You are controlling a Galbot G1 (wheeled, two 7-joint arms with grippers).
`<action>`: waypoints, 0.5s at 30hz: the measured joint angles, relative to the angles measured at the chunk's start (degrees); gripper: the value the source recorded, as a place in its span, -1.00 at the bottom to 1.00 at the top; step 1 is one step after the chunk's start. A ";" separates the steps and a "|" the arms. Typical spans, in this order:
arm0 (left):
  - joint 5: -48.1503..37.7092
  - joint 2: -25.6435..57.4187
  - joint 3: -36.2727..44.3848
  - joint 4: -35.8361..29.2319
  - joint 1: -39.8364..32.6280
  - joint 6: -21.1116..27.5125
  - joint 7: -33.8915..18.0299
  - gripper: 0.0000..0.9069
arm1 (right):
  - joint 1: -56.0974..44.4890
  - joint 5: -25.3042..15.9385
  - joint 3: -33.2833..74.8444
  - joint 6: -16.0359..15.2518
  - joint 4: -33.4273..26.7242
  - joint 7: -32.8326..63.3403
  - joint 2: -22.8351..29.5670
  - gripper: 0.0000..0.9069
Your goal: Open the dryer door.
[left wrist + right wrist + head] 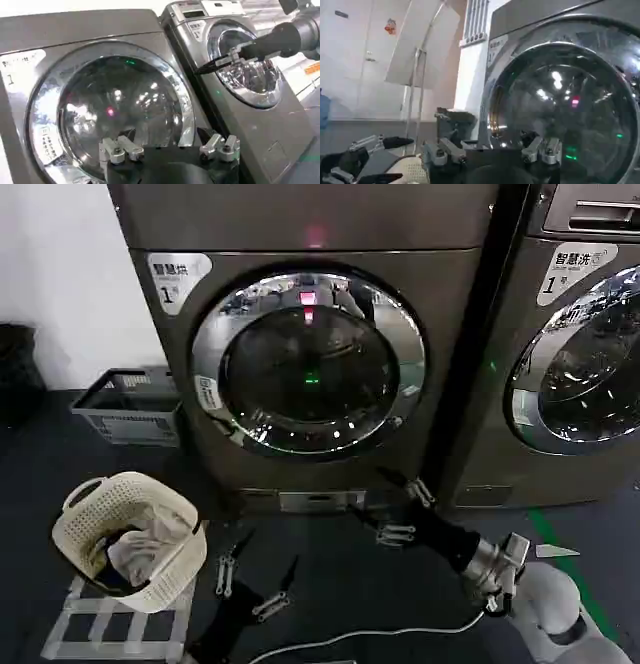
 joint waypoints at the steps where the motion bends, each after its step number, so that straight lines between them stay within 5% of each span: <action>1: 0.00 0.00 -0.01 0.00 0.01 0.00 0.00 1.00 | 0.48 0.02 -0.37 0.06 -0.30 0.09 0.02 1.00; 15: 0.03 0.16 -0.15 -0.03 0.25 0.03 0.22 1.00 | 11.92 0.39 -8.38 0.30 -8.22 1.81 0.61 1.00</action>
